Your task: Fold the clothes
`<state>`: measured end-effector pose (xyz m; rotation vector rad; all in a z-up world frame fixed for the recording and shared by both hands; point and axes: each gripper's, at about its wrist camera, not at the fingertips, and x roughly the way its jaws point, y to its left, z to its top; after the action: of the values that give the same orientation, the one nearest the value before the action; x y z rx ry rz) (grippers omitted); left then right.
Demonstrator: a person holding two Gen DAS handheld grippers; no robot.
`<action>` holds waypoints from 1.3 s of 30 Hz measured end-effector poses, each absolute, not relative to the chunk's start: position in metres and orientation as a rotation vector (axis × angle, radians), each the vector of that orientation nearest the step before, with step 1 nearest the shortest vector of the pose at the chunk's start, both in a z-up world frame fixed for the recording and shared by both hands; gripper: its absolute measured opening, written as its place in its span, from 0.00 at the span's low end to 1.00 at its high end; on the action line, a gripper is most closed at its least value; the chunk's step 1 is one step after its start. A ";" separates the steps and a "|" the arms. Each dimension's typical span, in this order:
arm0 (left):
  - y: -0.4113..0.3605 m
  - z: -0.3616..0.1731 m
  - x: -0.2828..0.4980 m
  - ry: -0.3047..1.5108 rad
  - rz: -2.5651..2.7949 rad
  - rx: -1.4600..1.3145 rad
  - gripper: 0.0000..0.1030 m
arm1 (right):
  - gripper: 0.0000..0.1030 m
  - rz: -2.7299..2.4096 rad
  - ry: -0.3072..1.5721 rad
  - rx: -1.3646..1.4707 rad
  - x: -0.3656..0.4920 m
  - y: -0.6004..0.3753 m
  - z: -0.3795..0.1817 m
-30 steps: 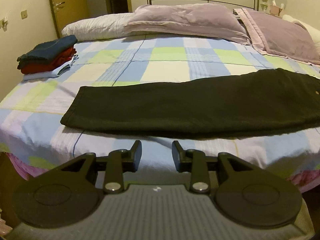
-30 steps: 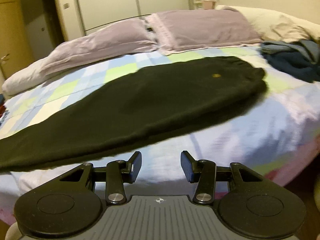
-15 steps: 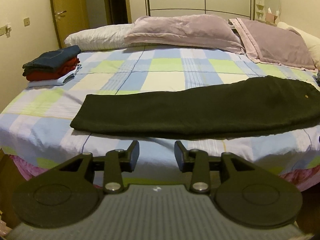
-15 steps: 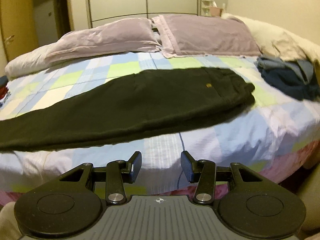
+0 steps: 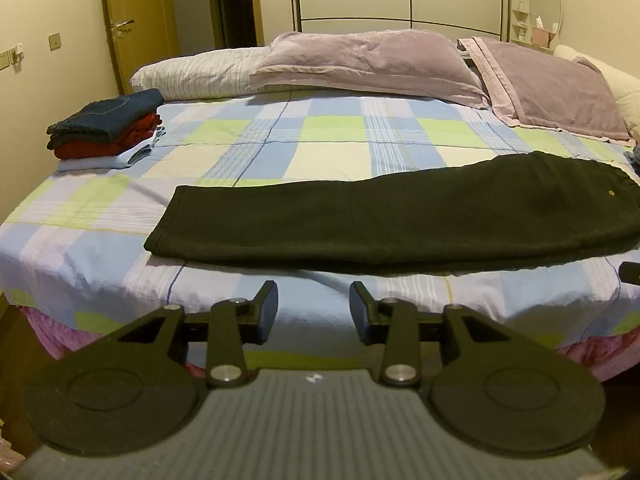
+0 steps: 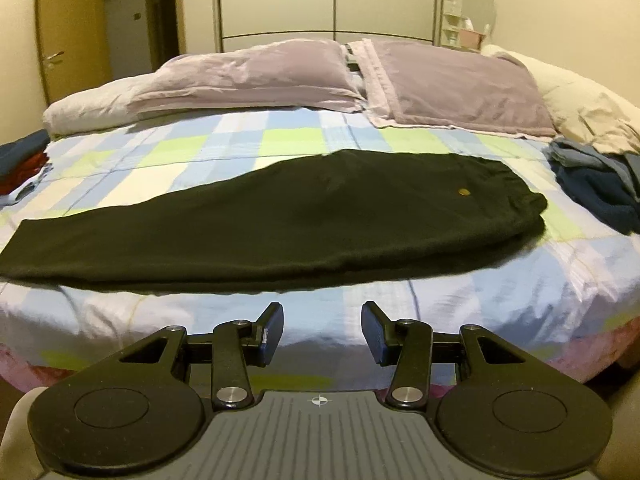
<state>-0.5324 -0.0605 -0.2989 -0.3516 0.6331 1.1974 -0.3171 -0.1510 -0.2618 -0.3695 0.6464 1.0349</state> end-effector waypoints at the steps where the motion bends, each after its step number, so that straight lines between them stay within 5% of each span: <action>1: -0.060 -0.299 -0.533 0.633 1.198 -0.352 0.34 | 0.46 1.042 0.645 -0.373 -0.319 -0.150 -0.262; 19: -0.057 -0.301 -0.553 0.620 1.224 -0.384 0.35 | 0.46 1.085 0.642 -0.403 -0.338 -0.136 -0.265; 26: -0.034 -0.303 -0.579 0.488 1.172 -0.529 0.33 | 0.46 1.107 0.658 -0.313 -0.329 -0.131 -0.269; 32: 0.005 -0.332 -0.565 0.456 1.113 -0.547 0.10 | 0.45 1.193 0.704 -0.116 -0.302 -0.121 -0.289; 33: 0.012 -0.338 -0.560 0.459 1.098 -0.548 0.08 | 0.42 1.202 0.717 -0.109 -0.299 -0.115 -0.294; 35: 0.024 -0.351 -0.548 0.460 1.075 -0.543 0.06 | 0.19 1.228 0.736 -0.112 -0.293 -0.100 -0.303; 39: 0.050 -0.373 -0.533 0.461 1.078 -0.512 0.06 | 0.16 1.286 0.702 -0.118 -0.297 -0.067 -0.311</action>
<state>-0.5334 0.0499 -0.3726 -0.5119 0.4607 1.0781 -0.2969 -0.0669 -0.3112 -0.1180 0.7018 1.2855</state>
